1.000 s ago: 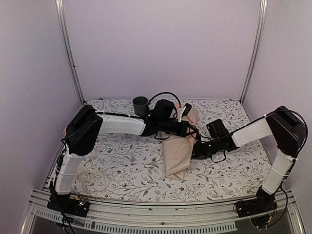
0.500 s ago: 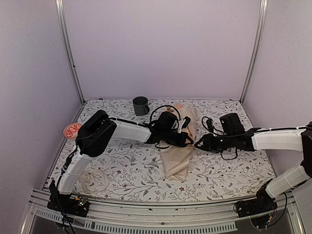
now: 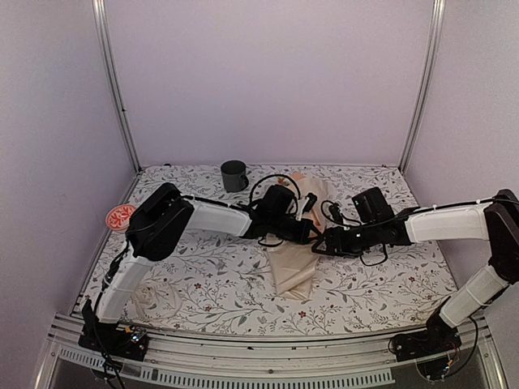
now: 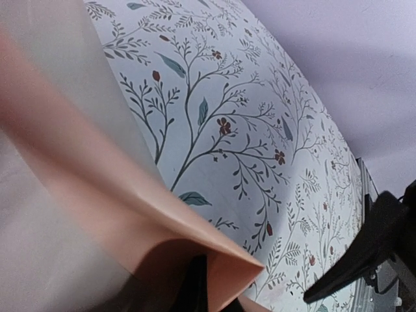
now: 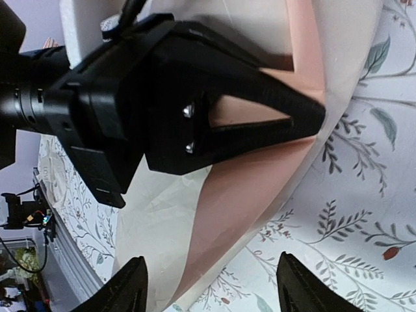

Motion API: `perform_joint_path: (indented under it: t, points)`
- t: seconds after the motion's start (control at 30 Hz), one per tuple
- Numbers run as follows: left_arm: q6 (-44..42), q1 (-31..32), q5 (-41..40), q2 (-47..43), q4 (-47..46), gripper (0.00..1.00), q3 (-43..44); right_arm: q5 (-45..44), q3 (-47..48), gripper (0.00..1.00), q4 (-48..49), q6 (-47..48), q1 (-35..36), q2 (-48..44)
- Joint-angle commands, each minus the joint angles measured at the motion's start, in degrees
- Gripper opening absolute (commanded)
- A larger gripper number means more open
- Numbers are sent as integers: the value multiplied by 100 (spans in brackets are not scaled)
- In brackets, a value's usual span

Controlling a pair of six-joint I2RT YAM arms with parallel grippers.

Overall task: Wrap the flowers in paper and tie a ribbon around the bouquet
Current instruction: Fold the two-thirds-folded wrapping paper at the center of the board.

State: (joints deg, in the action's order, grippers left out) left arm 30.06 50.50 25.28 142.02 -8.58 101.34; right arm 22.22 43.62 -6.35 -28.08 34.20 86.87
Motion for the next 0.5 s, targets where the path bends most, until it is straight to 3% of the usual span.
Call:
perform_joint_path:
  t: [0.0, 0.07, 0.13, 0.27, 0.47]
  points:
    - [-71, -23, -108, 33, 102, 0, 105, 267, -81, 54, 80, 60, 75, 182]
    - [-109, -24, -123, -12, 109, 0, 94, 81, -176, 35, 68, 10, 71, 166]
    - [-179, -31, -141, -80, 111, 1, 86, 25, -279, 23, 134, -43, 73, 143]
    - [-389, -45, -199, -279, 90, 10, 52, -21, -437, 8, 280, -113, 70, 207]
    - [-927, -66, -252, -886, -37, 56, -49, -83, -569, 0, 391, -205, 65, 353]
